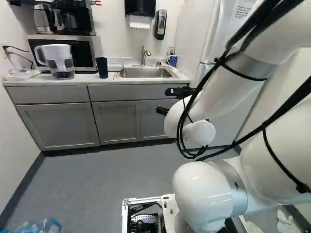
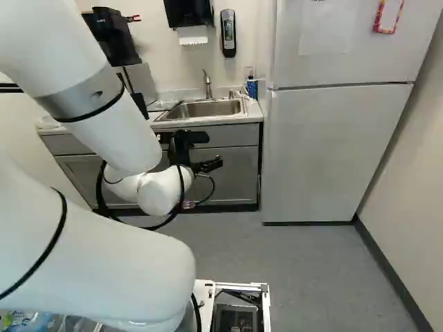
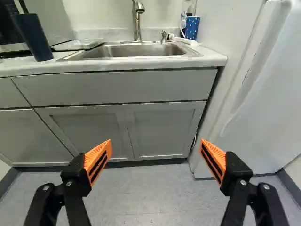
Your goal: Rinse the cup and place it in the tray
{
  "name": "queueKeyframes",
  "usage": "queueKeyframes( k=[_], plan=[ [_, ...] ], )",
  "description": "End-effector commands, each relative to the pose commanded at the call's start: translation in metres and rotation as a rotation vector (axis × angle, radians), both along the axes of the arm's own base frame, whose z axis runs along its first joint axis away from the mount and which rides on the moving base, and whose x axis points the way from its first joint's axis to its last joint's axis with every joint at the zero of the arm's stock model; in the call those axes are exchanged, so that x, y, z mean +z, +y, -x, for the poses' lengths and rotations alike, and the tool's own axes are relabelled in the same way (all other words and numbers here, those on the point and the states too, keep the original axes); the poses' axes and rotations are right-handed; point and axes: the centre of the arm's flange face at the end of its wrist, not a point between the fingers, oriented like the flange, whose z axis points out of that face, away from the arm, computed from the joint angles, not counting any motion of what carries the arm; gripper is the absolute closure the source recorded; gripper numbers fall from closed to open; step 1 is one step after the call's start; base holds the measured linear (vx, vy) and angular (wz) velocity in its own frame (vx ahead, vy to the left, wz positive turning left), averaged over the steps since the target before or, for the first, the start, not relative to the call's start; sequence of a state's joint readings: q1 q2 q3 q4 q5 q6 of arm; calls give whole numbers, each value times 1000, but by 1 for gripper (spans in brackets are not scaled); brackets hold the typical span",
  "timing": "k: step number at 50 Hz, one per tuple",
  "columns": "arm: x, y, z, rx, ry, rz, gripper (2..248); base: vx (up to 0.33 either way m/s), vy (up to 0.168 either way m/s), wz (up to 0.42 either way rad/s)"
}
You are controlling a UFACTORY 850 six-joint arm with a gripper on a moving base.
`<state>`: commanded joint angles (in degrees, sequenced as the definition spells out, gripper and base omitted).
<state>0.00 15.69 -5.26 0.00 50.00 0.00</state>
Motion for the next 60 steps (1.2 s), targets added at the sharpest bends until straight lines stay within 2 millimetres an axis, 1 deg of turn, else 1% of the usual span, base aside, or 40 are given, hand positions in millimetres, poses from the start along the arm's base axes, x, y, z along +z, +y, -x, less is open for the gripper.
queueKeyframes(
  k=[20, 34, 50, 60],
  plan=[
    [3, 0, -20, 0, 8, 0, 3, 0, 0, 0],
    [3, 0, -27, 0, 11, 0, 3, 0, 0, 0],
    [5, 0, -42, 0, 15, 0, 3, 0, 0, 0],
    [11, 0, -51, 0, -2, 0, 3, 0, 0, 0]
  ],
)
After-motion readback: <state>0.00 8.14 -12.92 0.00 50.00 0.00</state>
